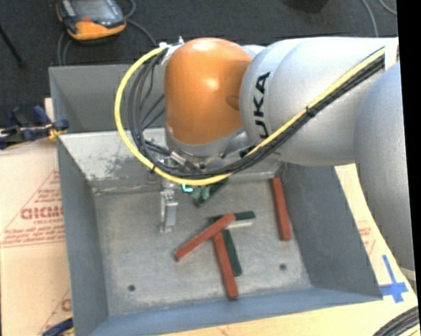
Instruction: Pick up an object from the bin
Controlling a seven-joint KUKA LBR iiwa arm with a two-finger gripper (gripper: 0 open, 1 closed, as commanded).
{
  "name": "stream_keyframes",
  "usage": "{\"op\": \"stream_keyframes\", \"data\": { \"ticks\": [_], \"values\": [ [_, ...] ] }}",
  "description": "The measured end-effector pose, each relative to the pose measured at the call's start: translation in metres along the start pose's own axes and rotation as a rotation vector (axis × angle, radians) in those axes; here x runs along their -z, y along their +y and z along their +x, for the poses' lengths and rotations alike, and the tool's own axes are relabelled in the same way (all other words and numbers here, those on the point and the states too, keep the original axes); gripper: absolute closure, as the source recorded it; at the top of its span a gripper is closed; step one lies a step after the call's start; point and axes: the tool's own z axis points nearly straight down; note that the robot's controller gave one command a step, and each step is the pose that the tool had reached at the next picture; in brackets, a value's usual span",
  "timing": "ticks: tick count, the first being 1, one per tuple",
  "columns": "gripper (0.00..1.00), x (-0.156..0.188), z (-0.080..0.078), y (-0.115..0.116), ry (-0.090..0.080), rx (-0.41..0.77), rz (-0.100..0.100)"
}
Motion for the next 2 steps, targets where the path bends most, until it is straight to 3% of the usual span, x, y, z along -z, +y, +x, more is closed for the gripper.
{"op": "stream_keyframes", "data": {
  "ticks": [1,2],
  "values": [
    [0.00,0.005,-0.002,-0.001,-0.008,-0.003,-0.001],
    [0.00,-0.027,-0.015,-0.030,-0.017,0.030,-0.004]
  ]
}}
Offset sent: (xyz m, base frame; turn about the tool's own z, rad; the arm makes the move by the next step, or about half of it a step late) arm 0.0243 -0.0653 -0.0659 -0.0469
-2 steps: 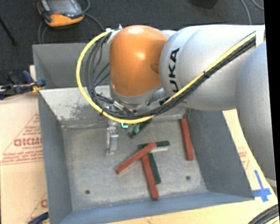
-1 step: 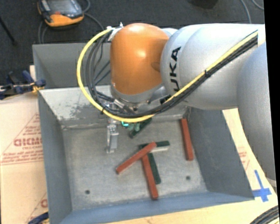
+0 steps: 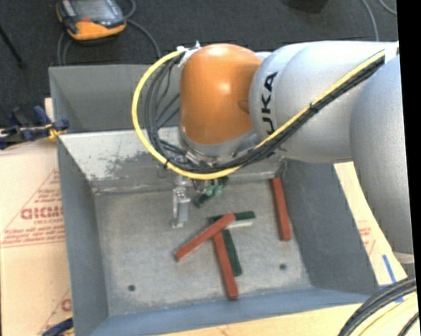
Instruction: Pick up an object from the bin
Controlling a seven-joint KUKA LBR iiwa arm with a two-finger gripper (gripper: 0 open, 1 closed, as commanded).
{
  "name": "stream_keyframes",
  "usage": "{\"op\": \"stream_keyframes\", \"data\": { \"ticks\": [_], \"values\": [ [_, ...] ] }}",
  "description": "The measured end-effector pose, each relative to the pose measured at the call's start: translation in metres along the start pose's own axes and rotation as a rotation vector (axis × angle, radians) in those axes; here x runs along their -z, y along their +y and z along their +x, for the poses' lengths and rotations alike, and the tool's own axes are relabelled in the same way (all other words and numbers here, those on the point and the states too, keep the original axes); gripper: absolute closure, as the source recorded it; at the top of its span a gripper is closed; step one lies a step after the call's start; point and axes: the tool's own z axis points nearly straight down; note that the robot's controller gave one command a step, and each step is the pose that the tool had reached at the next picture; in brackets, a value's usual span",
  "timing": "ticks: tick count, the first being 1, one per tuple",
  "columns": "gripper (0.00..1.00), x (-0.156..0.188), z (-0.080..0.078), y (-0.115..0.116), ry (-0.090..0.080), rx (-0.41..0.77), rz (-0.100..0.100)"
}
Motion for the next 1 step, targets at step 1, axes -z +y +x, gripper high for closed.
{"op": "stream_keyframes", "data": {
  "ticks": [1],
  "values": [
    [0.00,-0.0543,-0.0091,-0.0234,0.004,0.003,0.006]
  ]
}}
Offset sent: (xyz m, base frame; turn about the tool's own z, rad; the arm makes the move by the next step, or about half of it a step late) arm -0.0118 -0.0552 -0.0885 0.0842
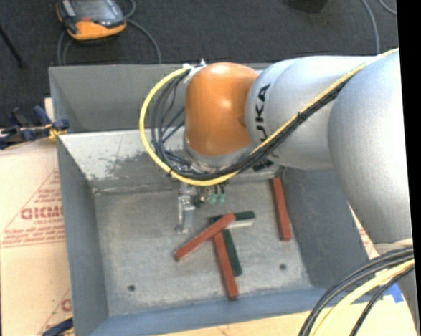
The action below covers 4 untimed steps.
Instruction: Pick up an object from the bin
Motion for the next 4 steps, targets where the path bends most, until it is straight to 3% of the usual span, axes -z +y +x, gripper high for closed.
{"op": "stream_keyframes", "data": {
  "ticks": [1,2,3,4],
  "values": [
    [1.00,-0.034,0.023,-0.032,0.006,-0.087,-0.002],
    [0.00,-0.034,0.023,-0.032,0.006,-0.089,-0.002],
    [0.00,-0.034,0.023,-0.032,0.007,-0.090,-0.003],
    [0.00,-0.050,0.049,-0.035,0.003,-0.043,-0.001]
  ]
}}
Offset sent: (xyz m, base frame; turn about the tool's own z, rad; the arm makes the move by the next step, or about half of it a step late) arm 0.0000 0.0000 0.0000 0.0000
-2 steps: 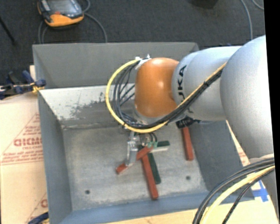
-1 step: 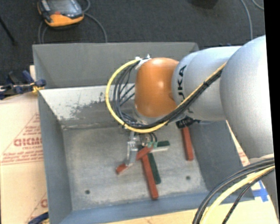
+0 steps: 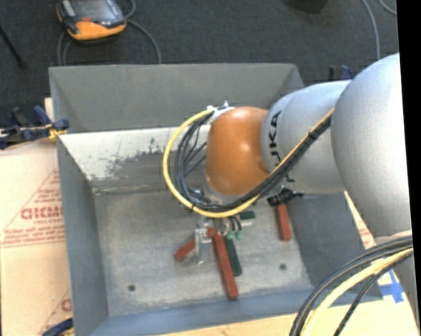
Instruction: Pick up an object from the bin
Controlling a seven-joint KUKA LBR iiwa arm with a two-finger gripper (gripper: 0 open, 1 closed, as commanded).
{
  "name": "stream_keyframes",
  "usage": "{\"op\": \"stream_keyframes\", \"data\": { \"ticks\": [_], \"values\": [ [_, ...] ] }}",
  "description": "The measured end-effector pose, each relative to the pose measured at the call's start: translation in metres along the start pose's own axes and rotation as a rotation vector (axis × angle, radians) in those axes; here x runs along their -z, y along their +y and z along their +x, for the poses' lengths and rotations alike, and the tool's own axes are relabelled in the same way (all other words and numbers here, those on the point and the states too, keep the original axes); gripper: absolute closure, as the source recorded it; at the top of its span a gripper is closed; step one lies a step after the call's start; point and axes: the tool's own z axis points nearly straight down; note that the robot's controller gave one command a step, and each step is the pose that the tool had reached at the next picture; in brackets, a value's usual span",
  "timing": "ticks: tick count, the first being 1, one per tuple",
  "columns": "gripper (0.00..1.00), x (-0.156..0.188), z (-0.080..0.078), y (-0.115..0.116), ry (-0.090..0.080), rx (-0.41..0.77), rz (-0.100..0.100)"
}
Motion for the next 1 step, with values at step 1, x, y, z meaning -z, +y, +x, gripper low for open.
{"op": "stream_keyframes", "data": {
  "ticks": [1],
  "values": [
    [1.00,-0.0253,0.0026,0.0159,0.002,-0.348,0.000]
  ]
}}
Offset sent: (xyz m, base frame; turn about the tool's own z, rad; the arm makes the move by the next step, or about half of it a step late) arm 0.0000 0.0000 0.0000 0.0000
